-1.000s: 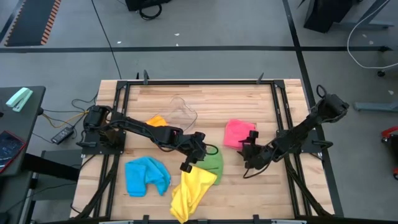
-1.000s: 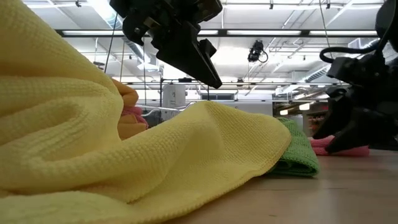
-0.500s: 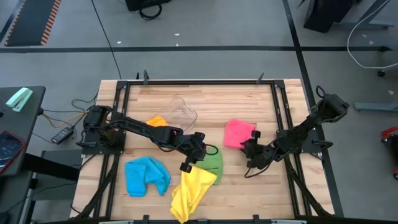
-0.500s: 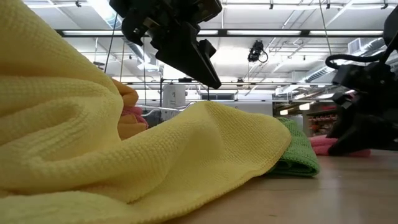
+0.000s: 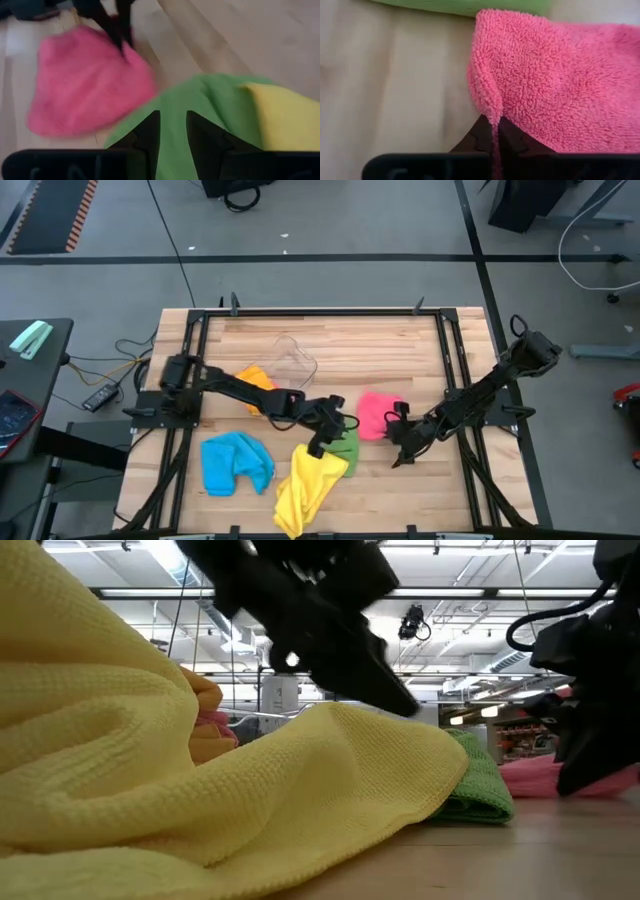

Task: Fold microfiber towels
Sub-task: Fold the pink microfiber towel

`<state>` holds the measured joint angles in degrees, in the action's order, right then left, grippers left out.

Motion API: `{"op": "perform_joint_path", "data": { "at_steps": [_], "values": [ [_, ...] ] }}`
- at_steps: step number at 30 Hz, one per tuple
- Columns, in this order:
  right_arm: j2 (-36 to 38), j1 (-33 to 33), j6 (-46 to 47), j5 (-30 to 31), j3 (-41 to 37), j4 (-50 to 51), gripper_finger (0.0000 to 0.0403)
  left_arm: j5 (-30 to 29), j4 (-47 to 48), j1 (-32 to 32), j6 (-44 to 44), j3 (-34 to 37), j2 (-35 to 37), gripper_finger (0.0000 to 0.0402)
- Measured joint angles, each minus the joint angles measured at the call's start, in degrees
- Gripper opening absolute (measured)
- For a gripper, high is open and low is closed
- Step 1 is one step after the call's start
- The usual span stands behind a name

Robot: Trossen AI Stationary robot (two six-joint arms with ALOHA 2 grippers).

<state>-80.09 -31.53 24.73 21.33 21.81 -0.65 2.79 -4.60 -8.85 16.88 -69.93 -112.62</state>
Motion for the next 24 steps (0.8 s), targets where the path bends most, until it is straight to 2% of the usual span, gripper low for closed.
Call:
{"op": "perform_joint_path", "data": {
  "at_steps": [4, 8, 10, 13, 18, 24],
  "values": [
    [0.0, 0.0, 1.4, -1.9, 0.5, 0.0, 0.0011, 0.0, -14.4, 1.7, 0.6, 0.0, -5.7, 0.0092],
    [0.0, 0.0, 2.1, -1.7, 0.6, 0.0, 0.0011, -0.2, -31.0, 3.0, -3.1, 0.0, -12.0, 0.0080],
    [0.0, 0.2, 2.1, -1.4, 0.6, -0.1, 0.0011, -0.9, -36.0, 3.5, -4.6, -0.1, -15.4, 0.0074],
    [0.0, 0.7, 2.1, -1.4, 0.6, -0.2, 0.0011, -4.3, -33.5, 3.7, -8.1, -3.6, -19.2, 0.0063],
    [0.0, 1.6, 1.9, -1.3, 0.6, -0.7, 0.0011, -4.7, -27.2, 3.4, -7.4, -11.0, -22.7, 0.0044],
    [0.0, 1.7, 2.1, -1.9, 0.6, -0.7, 0.0011, -4.9, -22.1, 3.5, -4.7, -12.4, -21.7, 0.0028]
  ]
}}
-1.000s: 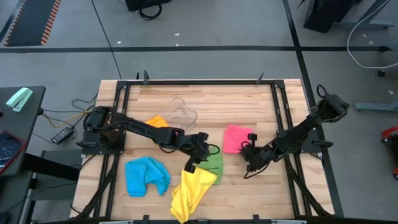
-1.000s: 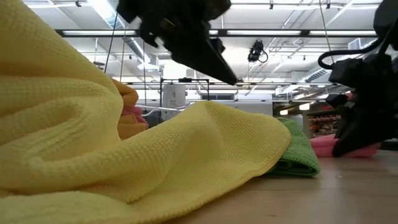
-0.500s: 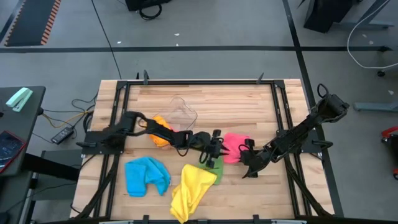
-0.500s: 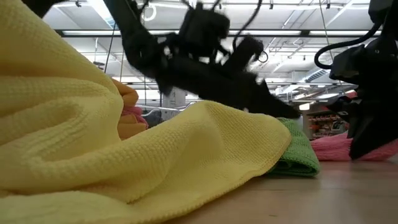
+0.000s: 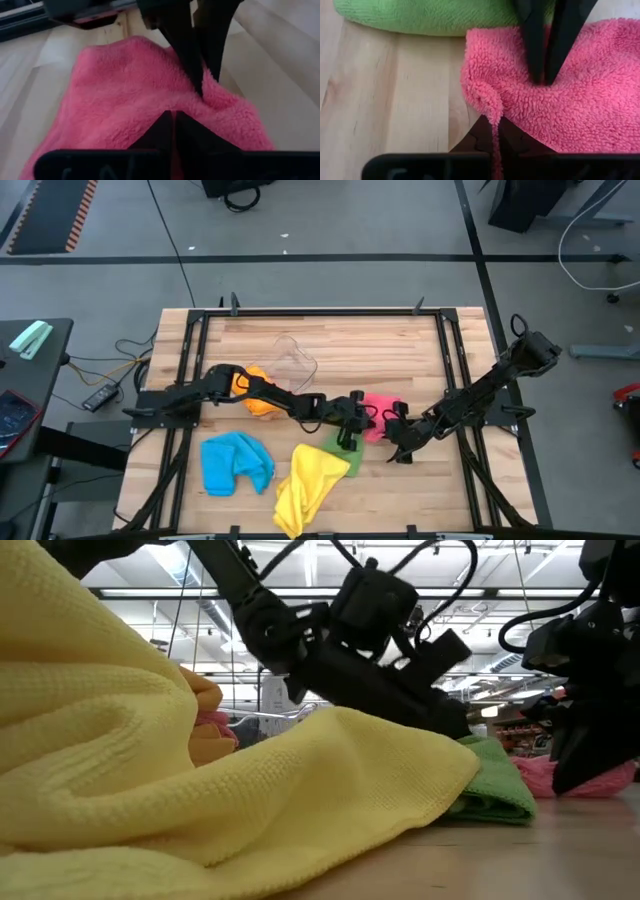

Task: Fold microfiber towels
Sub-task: Fold the pink microfiber towel

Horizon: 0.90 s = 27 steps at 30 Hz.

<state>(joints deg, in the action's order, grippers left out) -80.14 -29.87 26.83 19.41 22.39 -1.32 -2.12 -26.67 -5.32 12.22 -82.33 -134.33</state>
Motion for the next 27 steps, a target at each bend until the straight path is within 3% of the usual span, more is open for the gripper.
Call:
{"op": "perform_joint_path", "data": {
  "at_steps": [7, 13, 19, 23, 27],
  "values": [
    [0.1, 0.0, 0.0, -3.8, 0.1, 0.0, 0.0011, -2.6, 3.3, 0.3, 0.8, -0.1, 2.9, 0.0018],
    [0.4, 0.0, 0.5, -5.5, 0.2, 0.3, 0.0012, -2.6, 11.0, 0.5, 0.3, -0.1, 2.0, 0.0022],
    [3.7, 1.3, 0.8, -8.2, 0.1, 3.7, 0.0015, -0.8, 12.2, -0.1, 0.1, -0.1, 2.1, 0.0020],
    [4.5, 2.1, -3.5, -7.5, 0.1, 3.4, 0.0038, -0.7, 12.9, -0.6, -1.1, -0.1, 2.1, 0.0013],
    [4.5, 2.0, -3.9, -5.4, 0.1, 3.1, 0.0095, -0.4, 13.5, -0.6, -1.5, -0.1, 2.1, 0.0012]
  ]
}}
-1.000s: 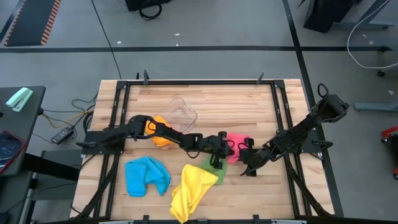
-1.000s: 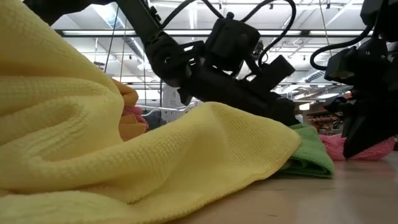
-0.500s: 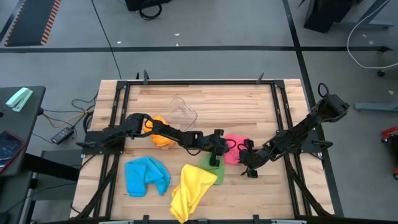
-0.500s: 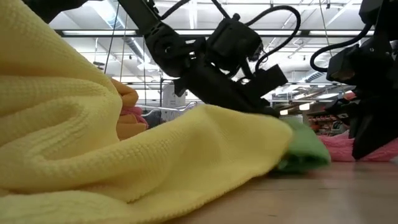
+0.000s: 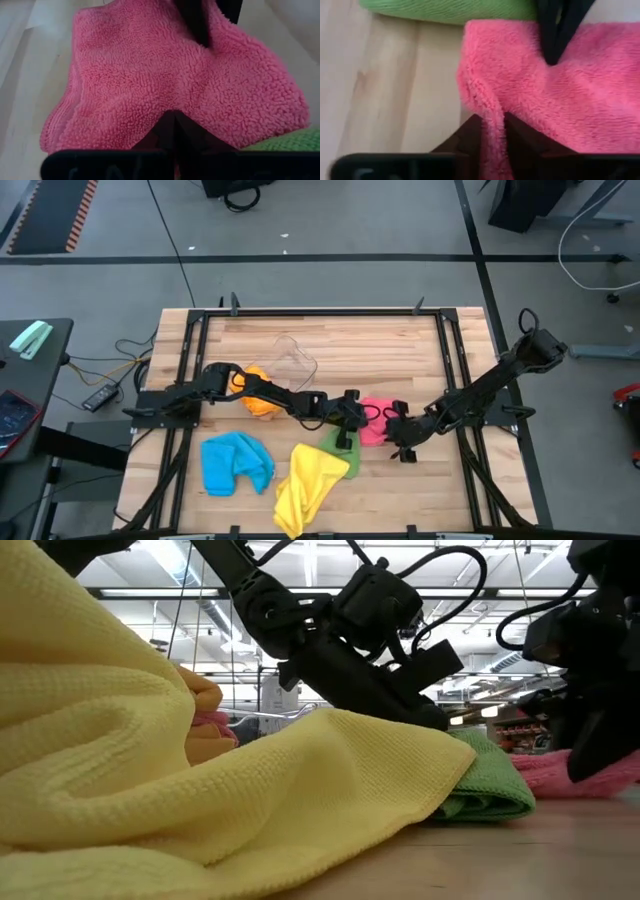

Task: Fold microfiber towels
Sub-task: Fold the pink microfiber towel

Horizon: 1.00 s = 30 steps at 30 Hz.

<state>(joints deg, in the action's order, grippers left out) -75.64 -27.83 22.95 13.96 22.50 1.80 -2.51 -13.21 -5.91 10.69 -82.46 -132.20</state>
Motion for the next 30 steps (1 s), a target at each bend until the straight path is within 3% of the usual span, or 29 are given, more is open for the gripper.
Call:
{"op": "perform_joint_path", "data": {
  "at_steps": [3, 9, 14, 20, 27, 30],
  "values": [
    [0.0, -1.3, 0.3, 2.6, 1.0, -0.1, 0.0140, 0.0, 0.2, 0.0, -0.5, 0.0, 0.0, 0.0018],
    [-0.7, -8.9, -2.6, 16.1, 1.7, -3.3, 0.0184, 0.1, 0.3, 0.0, -1.1, 0.0, 0.0, 0.0020],
    [-7.7, -13.5, -7.8, 23.1, 0.6, -16.8, 0.0190, 0.1, 0.4, 0.0, -1.1, 0.1, 0.0, 0.0012],
    [-19.5, -14.3, -8.7, 28.6, 0.5, -26.0, 0.0190, 0.2, 0.4, 0.0, -1.2, 0.1, 0.0, 0.0025],
    [-23.2, -14.4, -7.8, 31.1, 0.6, -27.3, 0.0188, 0.2, 0.4, 0.0, -1.2, 0.1, 0.0, 0.0017],
    [-23.3, -14.4, -7.9, 30.9, 0.7, -26.2, 0.0169, 0.2, 0.4, 0.0, -1.2, 0.1, 0.0, 0.0012]
  ]
}}
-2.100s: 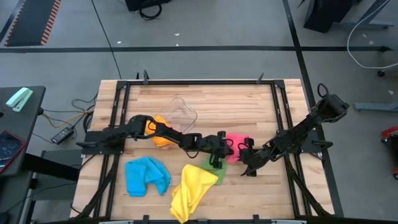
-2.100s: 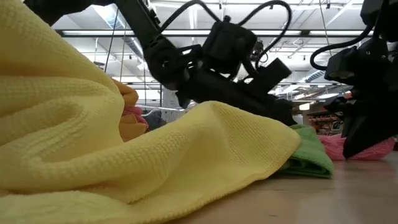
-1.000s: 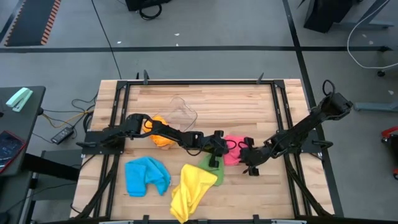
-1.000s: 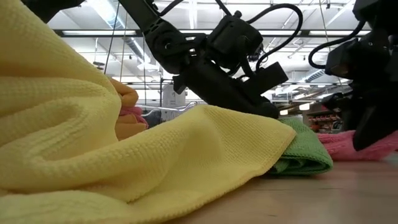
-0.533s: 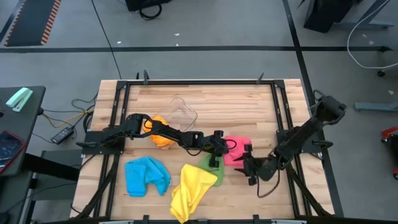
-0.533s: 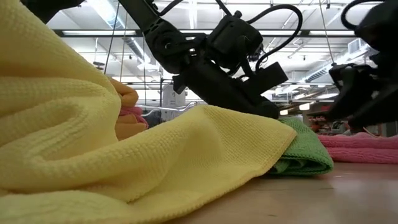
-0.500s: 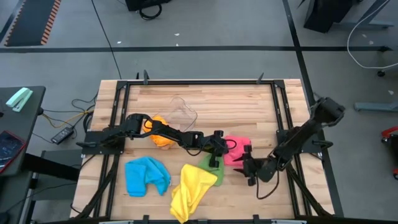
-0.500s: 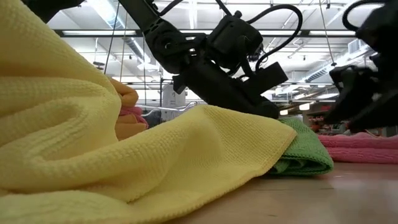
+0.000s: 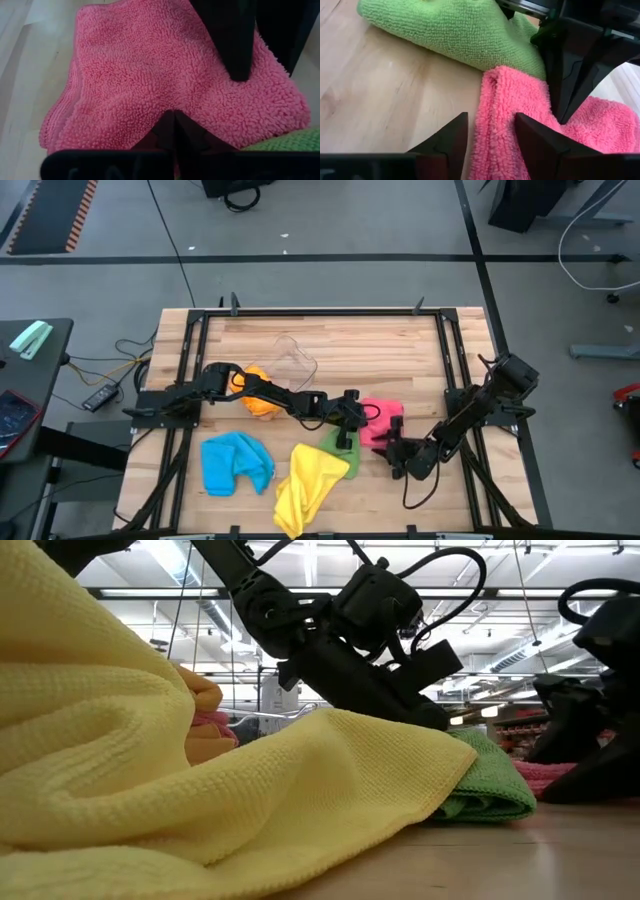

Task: Fold microfiber towels
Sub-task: Fold the pink microfiber towel

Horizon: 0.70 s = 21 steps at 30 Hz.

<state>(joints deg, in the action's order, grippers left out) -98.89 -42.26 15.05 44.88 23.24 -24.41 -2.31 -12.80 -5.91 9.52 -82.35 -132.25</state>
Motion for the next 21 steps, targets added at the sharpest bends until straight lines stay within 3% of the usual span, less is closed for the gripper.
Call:
{"op": "perform_joint_path", "data": {
  "at_steps": [10, 15, 21],
  "values": [
    [4.3, 0.3, -1.1, -2.5, -0.4, 5.1, 0.0012, -0.1, 0.0, -0.1, 0.0, 0.0, -0.1, 0.0027],
    [12.1, 0.4, 0.8, -7.0, -0.3, 8.4, 0.0010, 0.5, 0.6, -0.9, 1.1, 0.1, 0.6, 0.0016],
    [19.1, 2.4, 7.4, -17.8, -0.3, 13.3, 0.0010, 0.4, 2.0, -3.6, 5.2, 0.3, 3.1, 0.0012]
  ]
}}
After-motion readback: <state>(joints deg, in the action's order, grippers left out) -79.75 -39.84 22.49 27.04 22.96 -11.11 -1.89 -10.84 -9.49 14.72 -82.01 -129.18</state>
